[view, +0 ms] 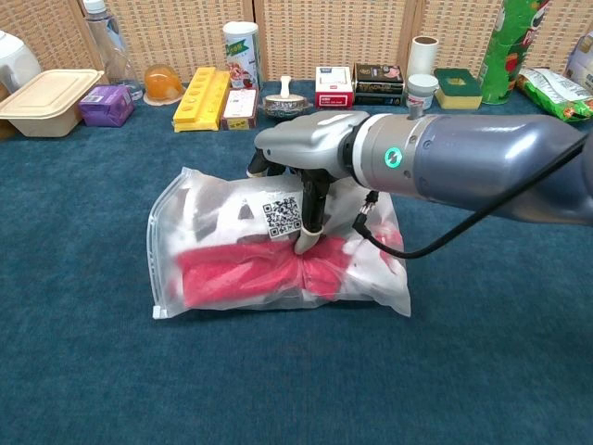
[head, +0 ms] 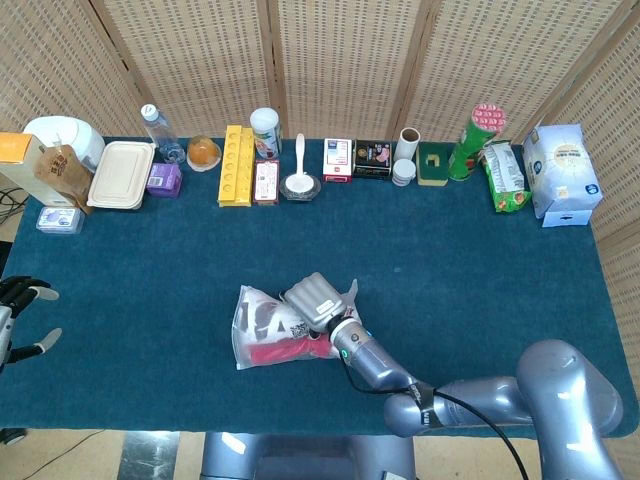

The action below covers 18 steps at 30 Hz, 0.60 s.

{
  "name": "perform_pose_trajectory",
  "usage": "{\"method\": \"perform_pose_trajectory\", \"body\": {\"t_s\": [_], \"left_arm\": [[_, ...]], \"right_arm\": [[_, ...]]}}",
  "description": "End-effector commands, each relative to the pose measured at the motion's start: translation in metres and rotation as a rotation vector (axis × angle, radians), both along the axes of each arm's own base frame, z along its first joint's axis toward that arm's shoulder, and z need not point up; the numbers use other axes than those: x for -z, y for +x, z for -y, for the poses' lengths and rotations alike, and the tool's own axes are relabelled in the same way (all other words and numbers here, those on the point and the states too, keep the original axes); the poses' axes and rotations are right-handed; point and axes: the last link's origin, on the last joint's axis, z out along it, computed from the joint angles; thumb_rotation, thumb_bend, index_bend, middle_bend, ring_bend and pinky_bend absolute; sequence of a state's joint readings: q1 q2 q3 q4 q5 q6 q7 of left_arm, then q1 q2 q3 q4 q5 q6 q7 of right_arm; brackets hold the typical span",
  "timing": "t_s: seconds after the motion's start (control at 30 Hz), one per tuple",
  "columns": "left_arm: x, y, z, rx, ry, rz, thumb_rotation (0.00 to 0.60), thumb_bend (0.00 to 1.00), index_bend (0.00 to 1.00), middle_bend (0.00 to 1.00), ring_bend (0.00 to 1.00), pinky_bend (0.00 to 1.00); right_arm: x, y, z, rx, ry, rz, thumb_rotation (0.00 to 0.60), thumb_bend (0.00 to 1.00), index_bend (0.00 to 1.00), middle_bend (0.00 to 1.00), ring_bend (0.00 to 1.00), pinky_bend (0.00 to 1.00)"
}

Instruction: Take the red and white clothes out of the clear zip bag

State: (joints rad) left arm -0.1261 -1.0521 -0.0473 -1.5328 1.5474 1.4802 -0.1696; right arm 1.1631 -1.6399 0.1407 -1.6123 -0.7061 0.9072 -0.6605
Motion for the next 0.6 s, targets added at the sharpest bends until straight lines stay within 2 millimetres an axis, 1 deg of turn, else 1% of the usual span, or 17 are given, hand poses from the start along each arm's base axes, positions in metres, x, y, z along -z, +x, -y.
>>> {"method": "perform_pose_trajectory", "body": {"t_s": [0.03,0.1,0.23,0.33,0.43,0.47,0.53,0.57,0.6], "left_arm": [[0.000,0.006,-0.002,0.033,-0.004,-0.009,0.600,0.19,0.39,0.32,0.22,0.31],[0.001,0.010,-0.004,0.055,-0.012,-0.017,0.600,0.18,0.39,0.32,0.24,0.34],[0.003,0.022,-0.011,0.120,-0.041,-0.053,0.600,0.19,0.39,0.33,0.27,0.34],[0.006,0.037,-0.018,0.197,-0.067,-0.092,0.600,0.19,0.39,0.37,0.32,0.35],[0.011,0.051,-0.026,0.272,-0.096,-0.123,0.600,0.19,0.39,0.43,0.37,0.38],[0.012,0.055,-0.029,0.293,-0.105,-0.134,0.600,0.19,0.39,0.46,0.39,0.41],[0.016,0.064,-0.034,0.338,-0.127,-0.154,0.600,0.19,0.39,0.53,0.46,0.49],[0.018,0.067,-0.036,0.352,-0.136,-0.160,0.600,0.19,0.39,0.57,0.50,0.54],[0.022,0.075,-0.039,0.392,-0.158,-0.174,0.600,0.19,0.39,0.63,0.55,0.61]], "right_arm": [[-0.018,-0.010,0.002,0.055,0.077,0.089,0.600,0.21,0.80,0.89,1.00,1.00],[-0.025,-0.011,0.001,0.074,0.111,0.110,0.600,0.21,0.80,0.89,1.00,1.00],[-0.035,-0.010,-0.004,0.114,0.186,0.162,0.600,0.21,0.80,0.89,1.00,1.00],[-0.039,-0.009,-0.008,0.132,0.240,0.191,0.600,0.21,0.80,0.89,1.00,1.00],[-0.040,-0.007,-0.011,0.151,0.284,0.221,0.600,0.21,0.80,0.89,1.00,1.00],[-0.041,-0.005,-0.011,0.156,0.295,0.231,0.600,0.21,0.80,0.89,1.00,1.00],[-0.042,-0.003,-0.011,0.170,0.317,0.255,0.600,0.21,0.80,0.89,1.00,1.00],[-0.043,-0.002,-0.011,0.175,0.325,0.264,0.600,0.21,0.80,0.89,1.00,1.00],[-0.044,0.001,-0.010,0.188,0.339,0.284,0.600,0.21,0.80,0.89,1.00,1.00]]}}
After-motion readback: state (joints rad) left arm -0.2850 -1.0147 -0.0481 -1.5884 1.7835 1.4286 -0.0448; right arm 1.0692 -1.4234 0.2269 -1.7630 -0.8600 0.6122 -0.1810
